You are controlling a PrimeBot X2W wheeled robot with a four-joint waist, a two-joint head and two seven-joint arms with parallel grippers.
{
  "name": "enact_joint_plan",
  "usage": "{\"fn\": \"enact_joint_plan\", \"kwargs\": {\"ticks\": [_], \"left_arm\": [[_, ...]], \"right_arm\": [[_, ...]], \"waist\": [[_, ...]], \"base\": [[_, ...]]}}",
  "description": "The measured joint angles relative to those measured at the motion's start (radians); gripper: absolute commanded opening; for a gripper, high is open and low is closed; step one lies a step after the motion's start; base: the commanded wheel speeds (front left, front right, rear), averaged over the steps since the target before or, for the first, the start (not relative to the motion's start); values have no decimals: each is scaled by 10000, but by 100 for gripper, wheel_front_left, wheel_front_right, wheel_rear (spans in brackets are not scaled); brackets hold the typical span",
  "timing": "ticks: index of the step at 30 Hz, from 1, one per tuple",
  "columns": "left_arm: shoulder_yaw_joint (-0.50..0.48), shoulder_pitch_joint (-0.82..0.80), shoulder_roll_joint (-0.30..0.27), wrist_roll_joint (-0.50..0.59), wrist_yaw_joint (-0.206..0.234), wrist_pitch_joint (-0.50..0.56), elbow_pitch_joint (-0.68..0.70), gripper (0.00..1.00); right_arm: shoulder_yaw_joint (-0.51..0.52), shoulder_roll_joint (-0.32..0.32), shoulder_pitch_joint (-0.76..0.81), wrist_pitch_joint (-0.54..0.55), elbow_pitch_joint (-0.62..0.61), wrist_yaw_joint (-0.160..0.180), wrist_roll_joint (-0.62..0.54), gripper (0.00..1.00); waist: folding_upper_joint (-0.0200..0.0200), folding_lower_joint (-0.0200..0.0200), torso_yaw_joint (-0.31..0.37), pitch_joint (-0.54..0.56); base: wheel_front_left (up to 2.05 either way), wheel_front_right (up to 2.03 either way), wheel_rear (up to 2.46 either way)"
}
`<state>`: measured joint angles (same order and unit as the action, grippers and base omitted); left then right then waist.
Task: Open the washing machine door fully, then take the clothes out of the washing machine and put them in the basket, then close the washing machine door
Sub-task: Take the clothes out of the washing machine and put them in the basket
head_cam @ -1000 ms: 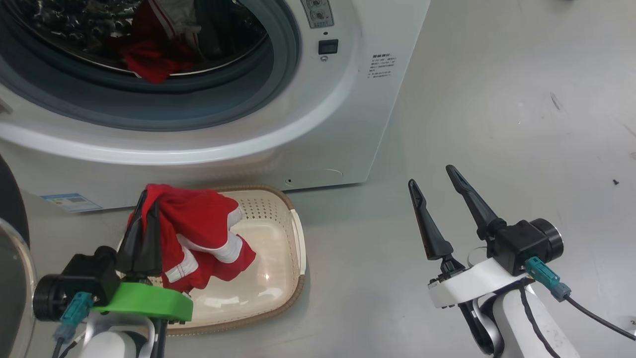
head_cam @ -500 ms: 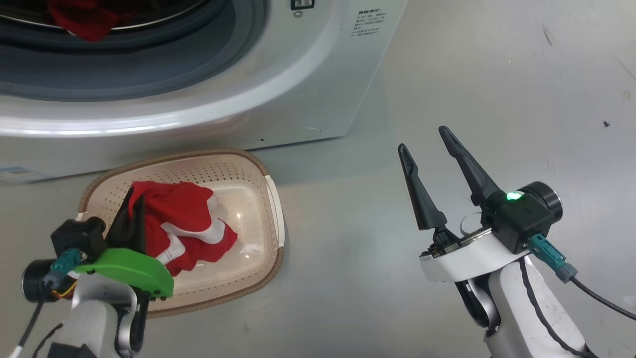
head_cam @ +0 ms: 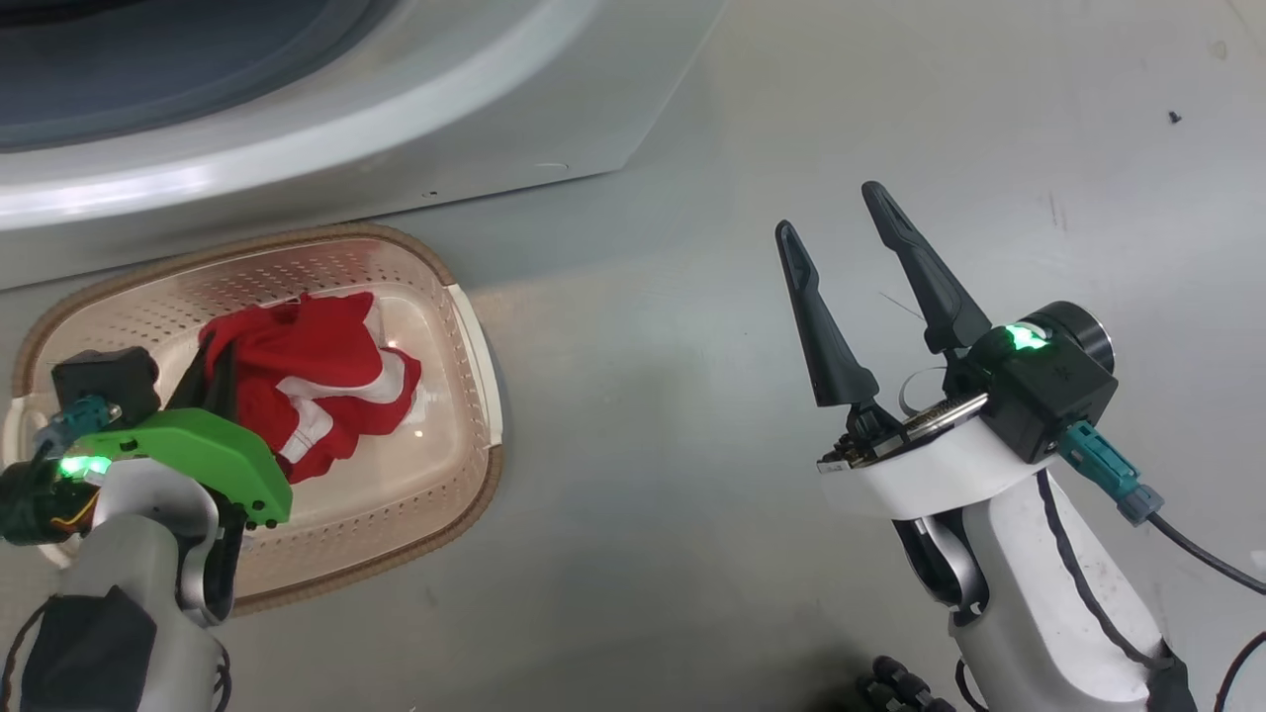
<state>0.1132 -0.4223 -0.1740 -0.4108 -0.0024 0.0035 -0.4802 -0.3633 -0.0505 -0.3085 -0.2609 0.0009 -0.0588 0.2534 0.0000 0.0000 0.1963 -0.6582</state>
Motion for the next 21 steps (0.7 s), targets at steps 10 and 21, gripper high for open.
{"fn": "enact_joint_plan", "kwargs": {"ticks": [10, 21], "left_arm": [[69, -639, 217, -458, -391, 483, -1831, 0], [17, -1293, 397, -658, -725, 428, -3179, 100]], "right_arm": [[-50, 0, -330, 0, 42, 107, 13, 100], [-42, 0, -429, 0, 278, 265, 13, 100]], "waist": [[0, 0, 376, -576], [0, 0, 286, -433]], "base": [[0, 0, 0], [0, 0, 0]]}}
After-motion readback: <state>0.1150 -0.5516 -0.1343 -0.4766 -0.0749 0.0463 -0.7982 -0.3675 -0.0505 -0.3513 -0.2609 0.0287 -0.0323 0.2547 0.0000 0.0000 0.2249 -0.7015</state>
